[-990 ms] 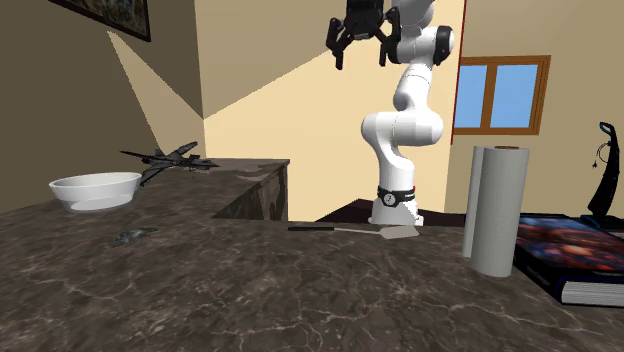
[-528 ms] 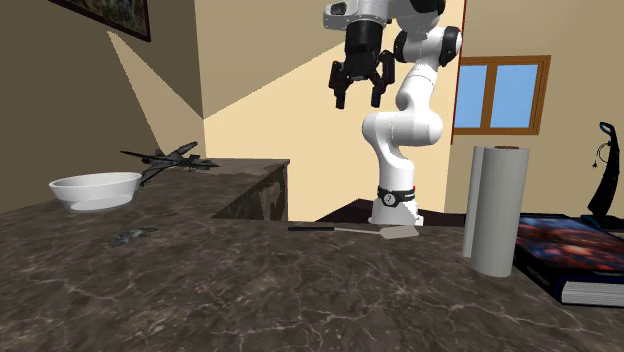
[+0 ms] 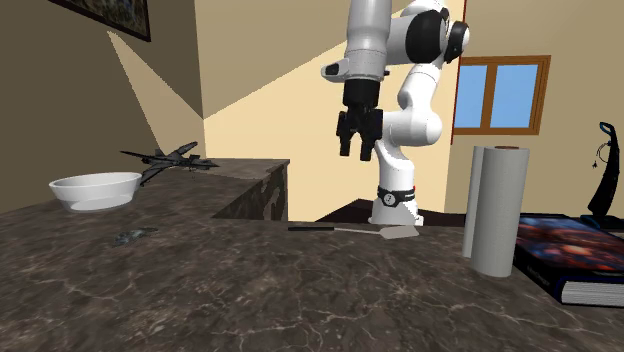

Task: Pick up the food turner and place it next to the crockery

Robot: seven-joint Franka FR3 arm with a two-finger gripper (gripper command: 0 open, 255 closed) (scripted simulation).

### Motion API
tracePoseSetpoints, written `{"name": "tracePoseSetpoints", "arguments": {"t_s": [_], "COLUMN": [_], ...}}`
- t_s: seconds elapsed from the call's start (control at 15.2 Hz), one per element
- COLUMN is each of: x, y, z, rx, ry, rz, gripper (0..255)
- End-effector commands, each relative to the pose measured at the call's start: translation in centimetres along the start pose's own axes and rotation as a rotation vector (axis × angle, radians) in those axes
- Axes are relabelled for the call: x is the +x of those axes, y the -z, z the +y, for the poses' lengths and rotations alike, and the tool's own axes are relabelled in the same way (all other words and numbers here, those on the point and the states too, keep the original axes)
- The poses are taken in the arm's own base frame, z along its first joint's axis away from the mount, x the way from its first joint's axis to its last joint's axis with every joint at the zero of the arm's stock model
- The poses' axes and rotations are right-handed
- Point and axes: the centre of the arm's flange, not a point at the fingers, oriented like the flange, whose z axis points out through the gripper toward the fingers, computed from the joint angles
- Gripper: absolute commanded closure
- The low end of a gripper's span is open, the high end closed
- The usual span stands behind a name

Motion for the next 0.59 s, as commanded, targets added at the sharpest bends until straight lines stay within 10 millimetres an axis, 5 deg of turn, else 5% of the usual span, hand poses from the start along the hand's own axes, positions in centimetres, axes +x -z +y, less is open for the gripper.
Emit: {"name": "tracePoseSetpoints", "arguments": {"t_s": [0.0,0.53], "x": [0.1,-0.2], "y": [-2.5,-12.2], "z": [-0.3,-0.6], "rx": [-0.009,-0.042], "ry": [-0.109,-0.461], "rz": [-0.004,-0.026], "gripper": [0,0]}}
